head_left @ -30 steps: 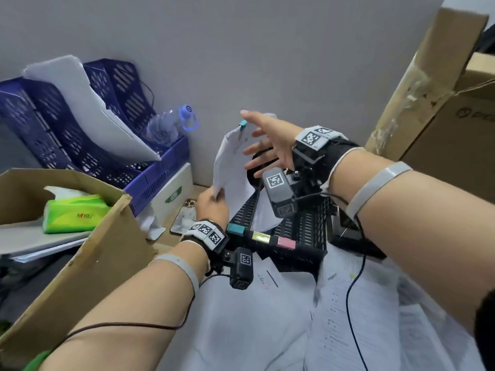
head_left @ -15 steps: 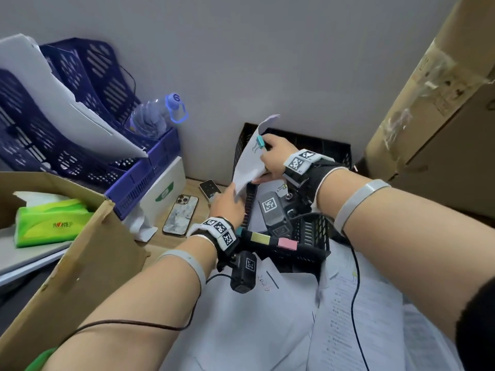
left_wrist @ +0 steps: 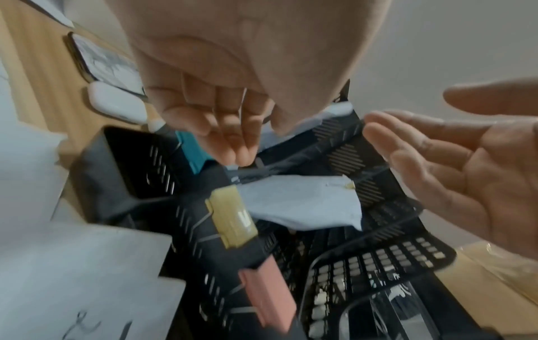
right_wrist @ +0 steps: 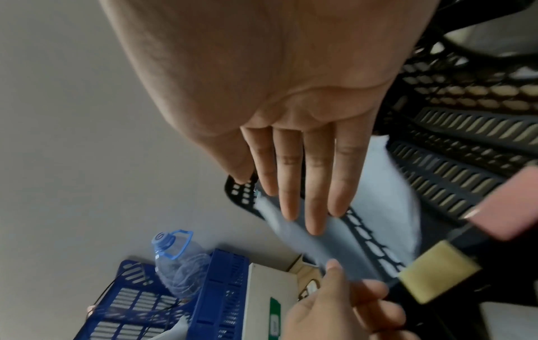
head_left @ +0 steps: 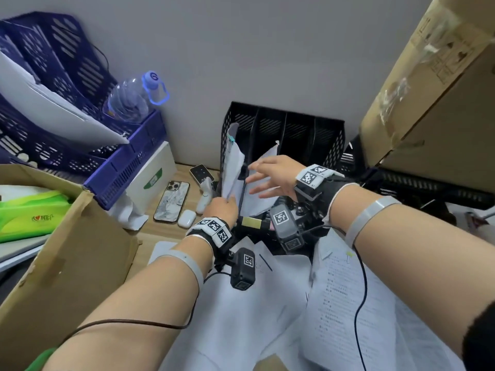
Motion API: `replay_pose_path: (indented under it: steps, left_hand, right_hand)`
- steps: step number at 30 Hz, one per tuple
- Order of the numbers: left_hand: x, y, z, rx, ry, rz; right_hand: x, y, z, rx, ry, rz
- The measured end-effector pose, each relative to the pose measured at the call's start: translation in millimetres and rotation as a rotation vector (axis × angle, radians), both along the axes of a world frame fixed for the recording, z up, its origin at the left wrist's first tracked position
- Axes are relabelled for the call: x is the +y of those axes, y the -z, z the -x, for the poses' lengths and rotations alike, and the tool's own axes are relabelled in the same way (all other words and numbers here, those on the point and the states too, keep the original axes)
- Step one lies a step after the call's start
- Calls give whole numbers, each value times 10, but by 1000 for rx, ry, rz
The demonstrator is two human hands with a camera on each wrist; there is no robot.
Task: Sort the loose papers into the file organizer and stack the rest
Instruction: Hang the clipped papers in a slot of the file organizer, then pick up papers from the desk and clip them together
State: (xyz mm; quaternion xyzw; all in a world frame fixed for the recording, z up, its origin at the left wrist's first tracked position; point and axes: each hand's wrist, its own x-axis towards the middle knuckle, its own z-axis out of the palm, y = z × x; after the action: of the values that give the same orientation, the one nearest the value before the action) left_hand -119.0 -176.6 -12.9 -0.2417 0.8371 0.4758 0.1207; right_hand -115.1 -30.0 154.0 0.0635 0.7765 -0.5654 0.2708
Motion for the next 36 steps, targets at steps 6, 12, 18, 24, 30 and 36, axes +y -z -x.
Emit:
replay_pose_path:
  steps: [6, 12, 18, 24, 30, 36]
  left_hand:
    - [881, -257, -520, -213, 293, -177]
    - [1690, 196, -853, -417, 550, -132]
    - [2077, 571, -1148, -423, 627, 132]
    - [2209, 572, -1290, -440, 559, 201]
    - [2166, 434, -1335, -437, 488, 127]
    - [2011, 112, -1419, -303, 413, 13]
  right_hand:
    - [913, 421, -352, -104, 210, -39]
    - [2211, 1150, -1023, -363, 446, -230]
    - [3064, 1876, -1554, -440, 136, -655]
    - [3229, 1916, -1624, -371, 130, -608]
    - [3312, 1728, -1481, -388, -102, -641]
    - [3135, 1406, -1321, -324, -72, -544]
